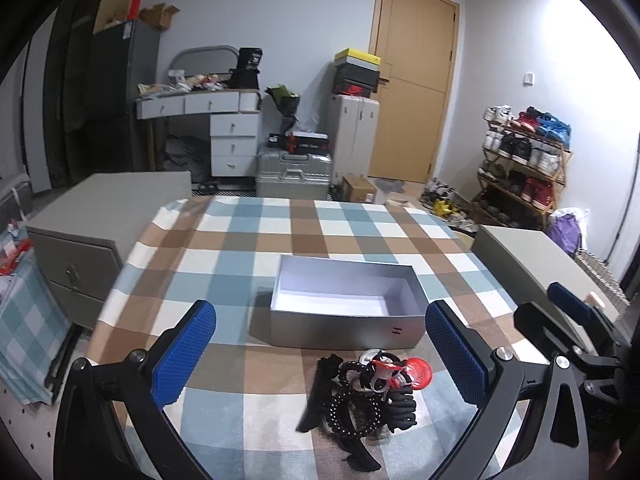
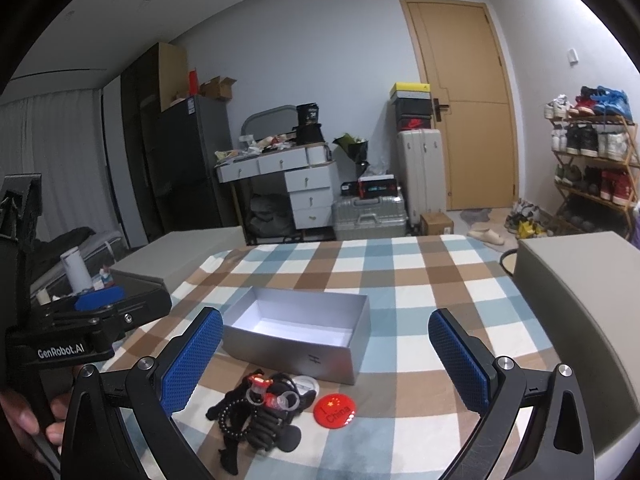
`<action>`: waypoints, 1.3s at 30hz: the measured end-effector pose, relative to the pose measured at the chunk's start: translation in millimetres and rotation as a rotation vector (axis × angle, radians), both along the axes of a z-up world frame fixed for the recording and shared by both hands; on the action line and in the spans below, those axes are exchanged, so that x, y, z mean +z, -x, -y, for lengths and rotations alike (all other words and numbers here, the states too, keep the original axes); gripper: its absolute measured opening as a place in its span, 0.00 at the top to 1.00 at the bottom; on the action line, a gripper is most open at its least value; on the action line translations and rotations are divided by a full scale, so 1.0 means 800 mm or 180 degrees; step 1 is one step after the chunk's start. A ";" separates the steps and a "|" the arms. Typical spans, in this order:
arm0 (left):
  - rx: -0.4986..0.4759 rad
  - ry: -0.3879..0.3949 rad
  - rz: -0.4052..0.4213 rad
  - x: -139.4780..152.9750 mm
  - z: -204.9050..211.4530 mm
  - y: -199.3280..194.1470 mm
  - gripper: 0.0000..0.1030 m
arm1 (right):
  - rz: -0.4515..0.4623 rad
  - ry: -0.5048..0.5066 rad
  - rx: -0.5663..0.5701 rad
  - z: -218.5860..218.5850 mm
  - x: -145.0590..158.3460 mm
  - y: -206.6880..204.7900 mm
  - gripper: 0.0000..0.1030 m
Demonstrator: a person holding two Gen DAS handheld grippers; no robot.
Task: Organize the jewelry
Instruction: 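Reach the right tool into the pile and grasp a black claw hair clip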
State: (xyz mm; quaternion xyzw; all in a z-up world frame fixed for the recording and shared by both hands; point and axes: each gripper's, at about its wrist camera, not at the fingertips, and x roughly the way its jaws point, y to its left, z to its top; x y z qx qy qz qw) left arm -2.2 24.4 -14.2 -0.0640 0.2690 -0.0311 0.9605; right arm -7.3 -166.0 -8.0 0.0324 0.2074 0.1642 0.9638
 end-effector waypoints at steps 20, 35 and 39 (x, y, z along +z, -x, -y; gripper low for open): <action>-0.0090 0.0074 -0.0328 -0.053 -0.047 0.005 0.01 | -0.1227 -0.0250 0.0867 -0.036 -0.113 -0.029 0.04; -0.0096 -0.0065 -0.0562 -0.087 -0.059 0.011 0.01 | -0.1502 -0.0079 0.0967 -0.059 -0.130 -0.036 0.54; -0.0099 -0.0059 -0.0560 -0.088 -0.059 0.010 0.01 | -0.1546 -0.0090 0.0967 -0.058 -0.131 -0.036 0.66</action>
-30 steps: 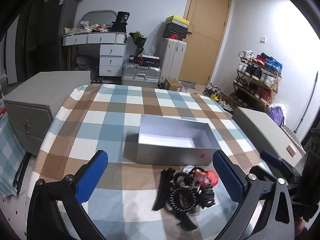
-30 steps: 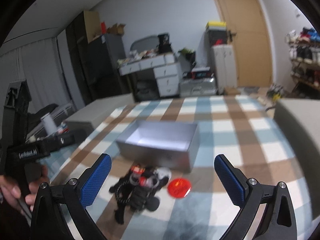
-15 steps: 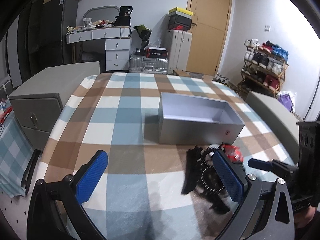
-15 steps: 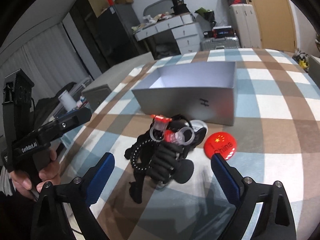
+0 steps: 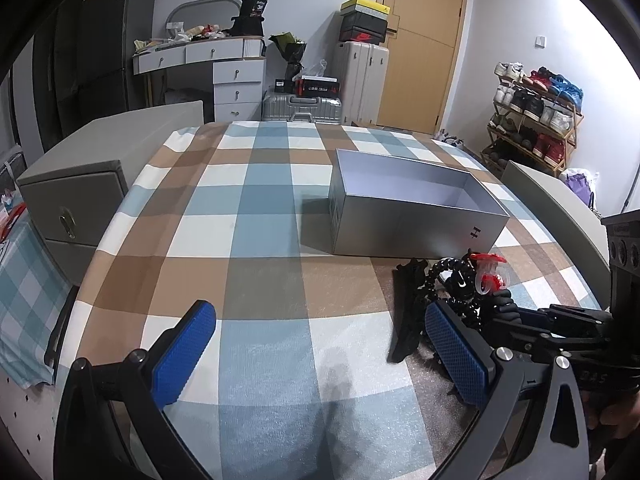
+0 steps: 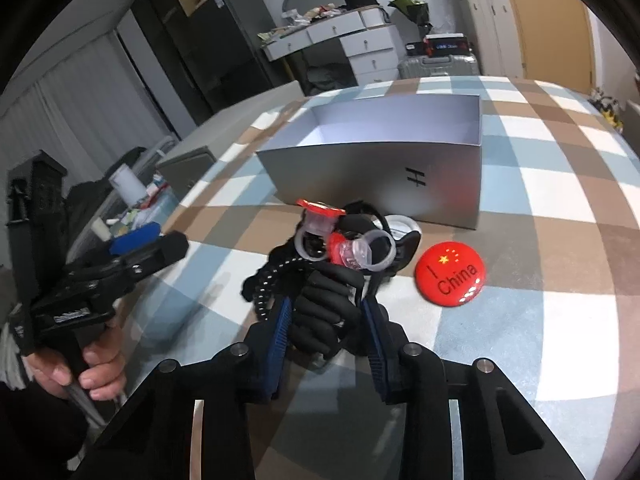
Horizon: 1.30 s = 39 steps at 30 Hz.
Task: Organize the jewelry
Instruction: 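Reach the right tool into the pile and grasp a black claw hair clip, then grasp a black beaded bracelet with the left tool while the right tool holds the clip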
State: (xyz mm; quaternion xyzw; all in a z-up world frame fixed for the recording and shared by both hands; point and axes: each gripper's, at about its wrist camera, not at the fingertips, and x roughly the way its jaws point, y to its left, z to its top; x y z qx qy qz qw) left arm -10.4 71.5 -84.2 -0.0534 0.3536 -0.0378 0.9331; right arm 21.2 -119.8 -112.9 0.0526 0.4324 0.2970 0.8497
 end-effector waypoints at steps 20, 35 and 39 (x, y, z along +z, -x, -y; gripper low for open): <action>-0.0266 -0.0114 -0.0109 -0.006 0.034 -0.010 0.01 | 0.0147 -0.0759 -0.0244 0.077 0.032 0.020 0.67; -0.0767 -0.0168 -0.0462 -0.021 0.072 -0.008 0.01 | 0.0214 -0.0906 -0.0292 0.099 0.031 0.007 0.66; -0.0806 -0.0283 -0.0470 -0.023 0.085 -0.013 0.01 | 0.0202 -0.0908 -0.0297 0.100 0.028 0.007 0.66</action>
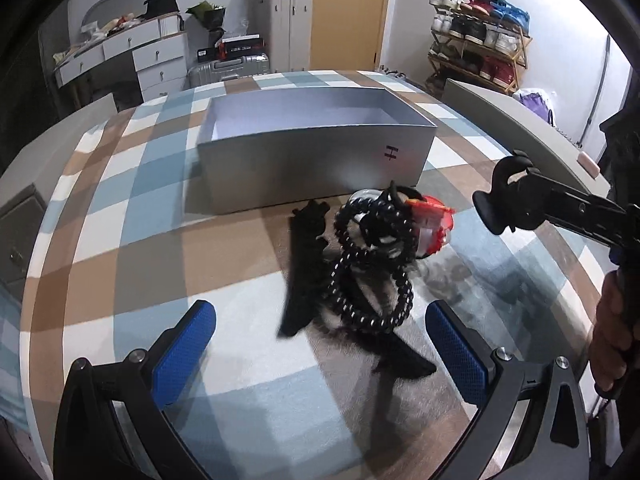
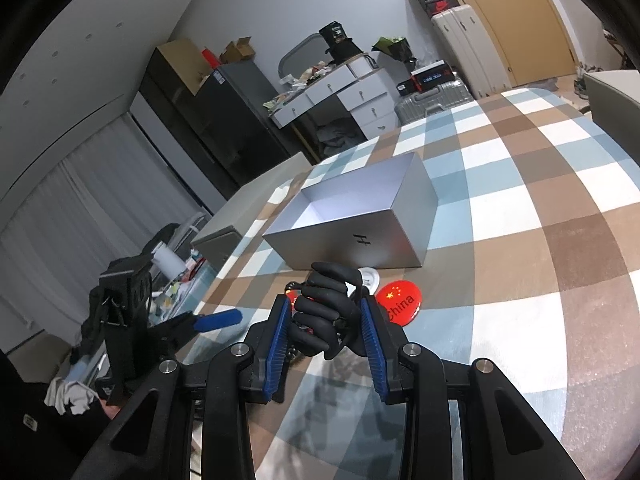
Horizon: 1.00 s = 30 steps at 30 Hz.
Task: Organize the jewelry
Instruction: 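Grasp a black beaded bracelet with the left tool while the right tool holds the clip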
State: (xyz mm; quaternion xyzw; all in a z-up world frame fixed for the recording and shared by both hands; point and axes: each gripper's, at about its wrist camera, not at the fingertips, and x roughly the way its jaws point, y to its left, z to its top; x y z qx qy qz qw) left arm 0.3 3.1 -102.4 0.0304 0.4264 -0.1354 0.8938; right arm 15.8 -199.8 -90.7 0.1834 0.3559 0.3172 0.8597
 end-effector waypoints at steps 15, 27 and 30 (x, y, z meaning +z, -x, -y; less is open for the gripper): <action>-0.0159 -0.0814 0.0130 -0.009 0.041 -0.018 0.16 | -0.0005 -0.0017 -0.0079 0.010 -0.002 0.003 0.66; -0.0234 -0.0507 -0.0089 -0.001 0.018 -0.015 0.61 | 0.0016 -0.0055 -0.0086 0.012 0.000 0.006 0.66; -0.0203 -0.0396 -0.0082 0.004 0.010 -0.012 0.62 | 0.0033 -0.0053 -0.0087 0.010 0.001 0.007 0.66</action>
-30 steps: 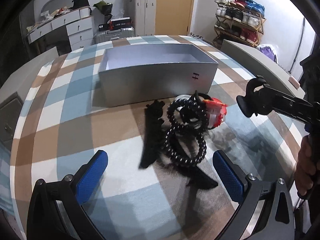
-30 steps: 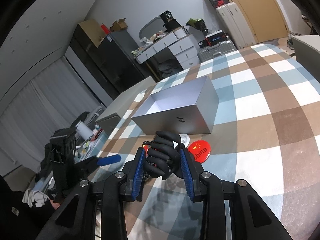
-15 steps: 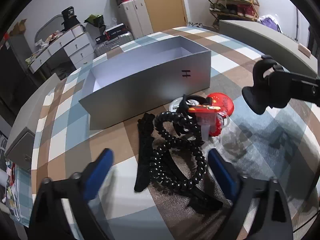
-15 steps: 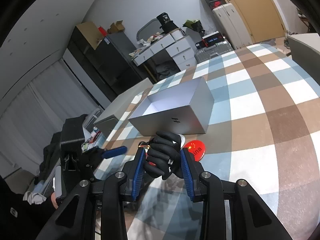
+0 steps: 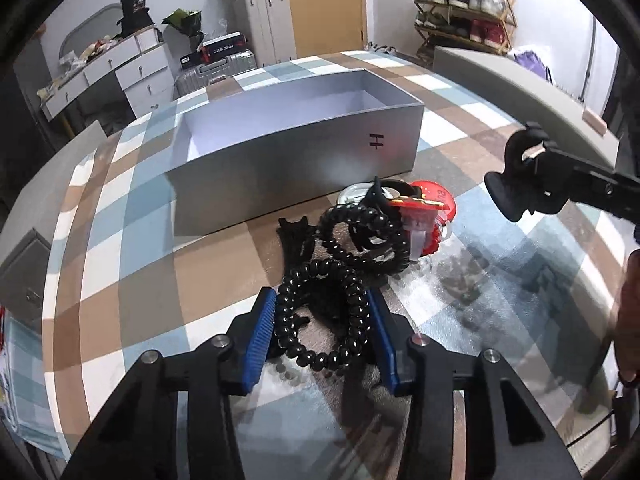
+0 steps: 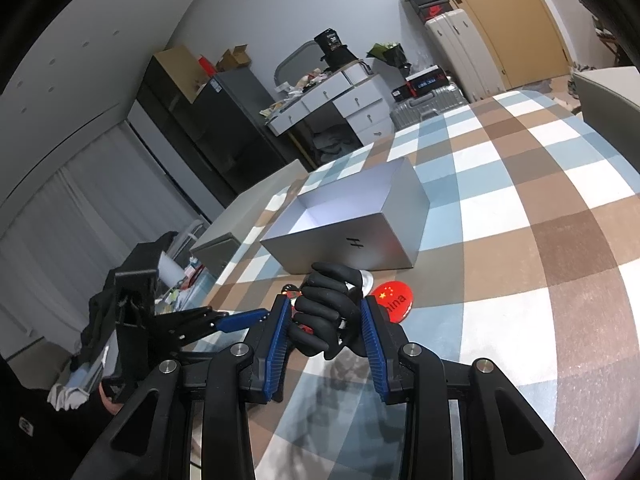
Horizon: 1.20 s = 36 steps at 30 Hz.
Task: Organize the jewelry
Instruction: 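Grasp a black beaded bracelet with the left tool while the right tool holds the clip, then carry bracelet and clip into the silver box and open both tools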
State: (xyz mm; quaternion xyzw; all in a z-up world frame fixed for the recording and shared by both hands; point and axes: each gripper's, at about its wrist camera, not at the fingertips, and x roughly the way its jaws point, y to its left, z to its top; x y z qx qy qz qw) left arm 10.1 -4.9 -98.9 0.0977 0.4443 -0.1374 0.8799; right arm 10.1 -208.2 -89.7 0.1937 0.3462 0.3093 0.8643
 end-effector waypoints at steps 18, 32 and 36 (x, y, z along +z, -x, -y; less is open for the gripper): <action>0.0247 0.0280 0.0435 0.050 -0.031 0.008 0.62 | 0.0214 -0.0001 0.0131 -0.023 0.032 0.002 0.66; 0.0334 0.0603 0.0632 0.078 -0.037 -0.055 0.62 | 0.0456 0.0027 0.0260 -0.058 0.077 -0.069 0.66; 0.0311 0.0769 0.0554 0.079 -0.037 -0.080 0.62 | 0.0453 0.0110 0.0289 -0.069 0.082 -0.094 0.66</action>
